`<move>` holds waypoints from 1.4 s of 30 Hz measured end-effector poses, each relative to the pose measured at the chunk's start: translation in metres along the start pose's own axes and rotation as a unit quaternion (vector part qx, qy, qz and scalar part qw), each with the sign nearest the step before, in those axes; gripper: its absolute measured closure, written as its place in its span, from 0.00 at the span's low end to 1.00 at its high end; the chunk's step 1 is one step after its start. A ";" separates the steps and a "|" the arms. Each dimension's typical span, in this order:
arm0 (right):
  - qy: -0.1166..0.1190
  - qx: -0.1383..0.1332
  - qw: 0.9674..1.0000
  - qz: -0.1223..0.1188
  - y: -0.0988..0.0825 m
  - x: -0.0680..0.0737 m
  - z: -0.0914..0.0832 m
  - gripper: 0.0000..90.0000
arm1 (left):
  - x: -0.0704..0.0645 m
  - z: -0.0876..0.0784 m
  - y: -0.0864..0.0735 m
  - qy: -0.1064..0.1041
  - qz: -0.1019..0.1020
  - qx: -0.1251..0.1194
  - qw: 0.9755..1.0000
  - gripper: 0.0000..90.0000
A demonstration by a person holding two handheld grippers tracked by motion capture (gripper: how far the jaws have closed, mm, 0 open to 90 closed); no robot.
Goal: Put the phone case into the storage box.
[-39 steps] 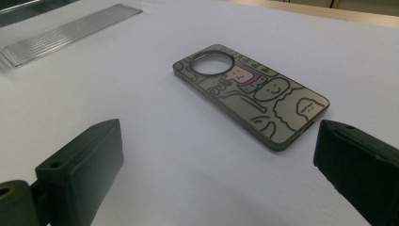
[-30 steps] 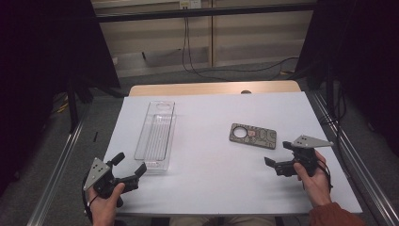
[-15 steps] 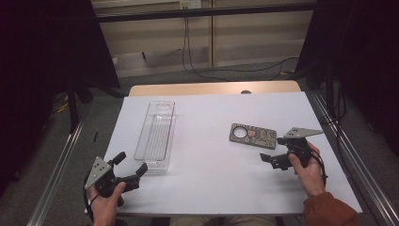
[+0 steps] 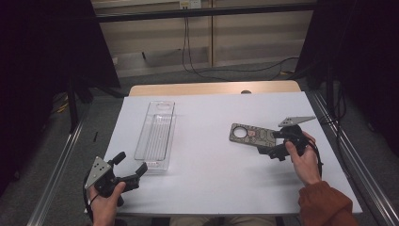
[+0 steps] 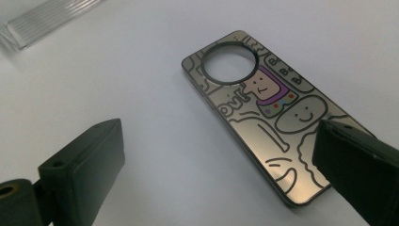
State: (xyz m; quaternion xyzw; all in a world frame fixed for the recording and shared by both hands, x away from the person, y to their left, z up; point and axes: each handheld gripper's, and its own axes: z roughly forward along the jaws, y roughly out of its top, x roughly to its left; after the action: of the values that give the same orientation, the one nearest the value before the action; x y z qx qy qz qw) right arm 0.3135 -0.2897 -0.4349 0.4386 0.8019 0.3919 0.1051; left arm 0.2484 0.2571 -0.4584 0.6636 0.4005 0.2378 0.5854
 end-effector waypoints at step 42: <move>0.009 0.196 0.974 -0.113 0.066 -0.038 0.069 0.02 | 0.003 0.000 0.000 0.003 0.003 0.006 1.000 0.03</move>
State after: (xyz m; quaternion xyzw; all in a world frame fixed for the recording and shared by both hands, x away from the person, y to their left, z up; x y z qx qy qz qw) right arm 0.4124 -0.2627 -0.4399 0.3535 0.9084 0.2170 0.0532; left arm 0.2497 0.2592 -0.4591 0.6675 0.4014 0.2390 0.5798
